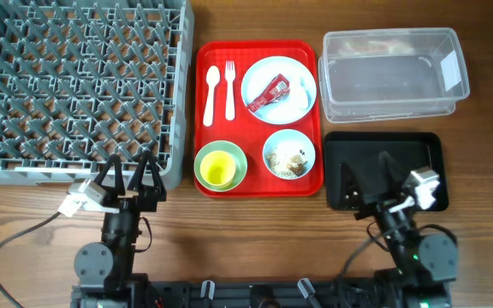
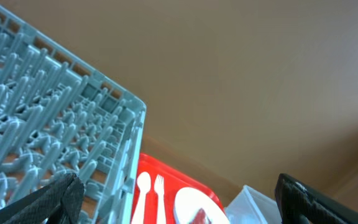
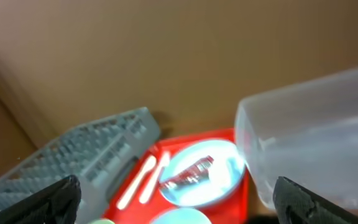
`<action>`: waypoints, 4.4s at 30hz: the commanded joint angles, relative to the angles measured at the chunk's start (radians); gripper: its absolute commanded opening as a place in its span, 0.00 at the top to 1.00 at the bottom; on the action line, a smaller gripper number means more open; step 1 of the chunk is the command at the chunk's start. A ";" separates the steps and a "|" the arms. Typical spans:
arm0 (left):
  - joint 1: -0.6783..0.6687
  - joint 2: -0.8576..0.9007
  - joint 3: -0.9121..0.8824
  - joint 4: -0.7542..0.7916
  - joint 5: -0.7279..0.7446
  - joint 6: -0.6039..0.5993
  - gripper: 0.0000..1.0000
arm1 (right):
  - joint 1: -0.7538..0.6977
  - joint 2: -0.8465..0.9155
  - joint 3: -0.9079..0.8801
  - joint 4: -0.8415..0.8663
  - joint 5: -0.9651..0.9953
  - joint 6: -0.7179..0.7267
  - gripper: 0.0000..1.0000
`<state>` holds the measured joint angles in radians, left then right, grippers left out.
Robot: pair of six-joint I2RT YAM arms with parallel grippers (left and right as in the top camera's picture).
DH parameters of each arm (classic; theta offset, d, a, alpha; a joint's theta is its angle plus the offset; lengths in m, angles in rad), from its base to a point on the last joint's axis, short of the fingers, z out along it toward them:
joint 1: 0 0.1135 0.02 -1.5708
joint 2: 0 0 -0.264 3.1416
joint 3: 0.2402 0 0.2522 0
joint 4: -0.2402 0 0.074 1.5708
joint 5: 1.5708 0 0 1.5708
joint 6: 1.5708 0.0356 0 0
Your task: Sort waste into correct bins and load items into the dishwasher rack
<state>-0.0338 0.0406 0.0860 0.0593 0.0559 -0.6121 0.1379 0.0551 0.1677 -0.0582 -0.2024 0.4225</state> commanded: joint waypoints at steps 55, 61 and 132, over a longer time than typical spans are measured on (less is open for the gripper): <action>-0.005 0.799 1.559 -1.350 0.409 0.317 0.00 | 0.302 2.081 1.353 -0.383 0.225 -0.025 0.34; -0.005 0.789 1.559 -1.351 0.369 0.317 0.00 | 0.303 2.087 1.353 -0.399 0.221 0.003 0.69; -0.005 0.789 1.559 -1.351 0.370 0.317 0.00 | -0.039 1.794 1.362 -0.577 0.261 -0.340 0.96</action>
<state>-0.0345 0.8284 1.6367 -1.2949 0.4316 -0.3153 0.1261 1.7676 1.5509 -0.6247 0.0834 0.2451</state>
